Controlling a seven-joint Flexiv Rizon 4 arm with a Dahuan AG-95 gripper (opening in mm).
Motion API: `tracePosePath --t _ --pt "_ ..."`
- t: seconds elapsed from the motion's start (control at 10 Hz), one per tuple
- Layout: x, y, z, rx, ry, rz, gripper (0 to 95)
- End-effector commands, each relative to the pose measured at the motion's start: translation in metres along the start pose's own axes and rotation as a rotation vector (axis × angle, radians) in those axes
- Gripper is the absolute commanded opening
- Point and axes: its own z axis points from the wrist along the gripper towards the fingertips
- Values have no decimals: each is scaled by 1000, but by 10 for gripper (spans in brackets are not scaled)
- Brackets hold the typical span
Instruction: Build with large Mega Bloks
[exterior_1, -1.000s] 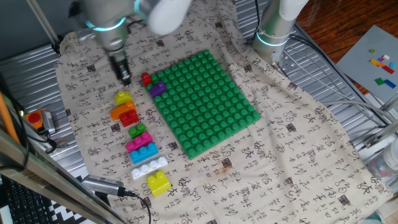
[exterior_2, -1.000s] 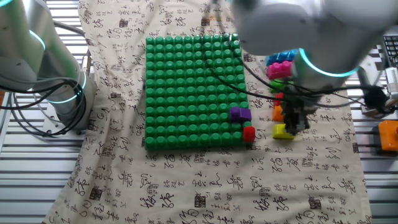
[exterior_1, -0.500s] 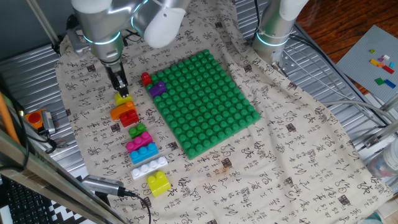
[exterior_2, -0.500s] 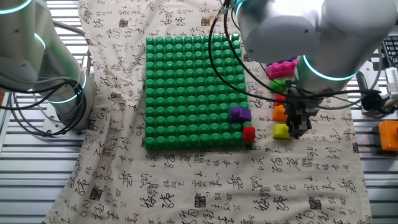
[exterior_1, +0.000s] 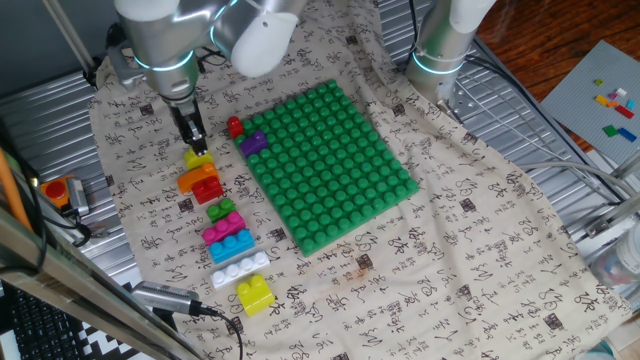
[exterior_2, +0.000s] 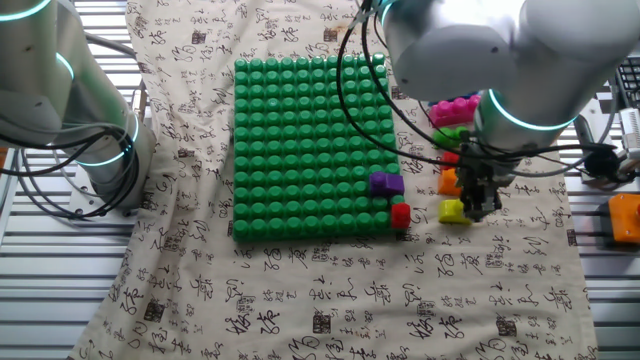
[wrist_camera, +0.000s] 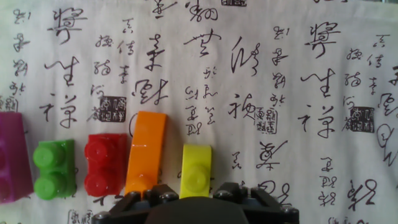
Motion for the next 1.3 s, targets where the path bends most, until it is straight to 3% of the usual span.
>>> tracePosePath --t 0.1,0.8,0.9,1.3 --pt "-1 0 0 1 8 -9 570" --pt "-1 0 0 7 -7 35 570" --pt "-1 0 0 6 -8 37 380" --pt "-15 -4 20 1 -18 39 380"
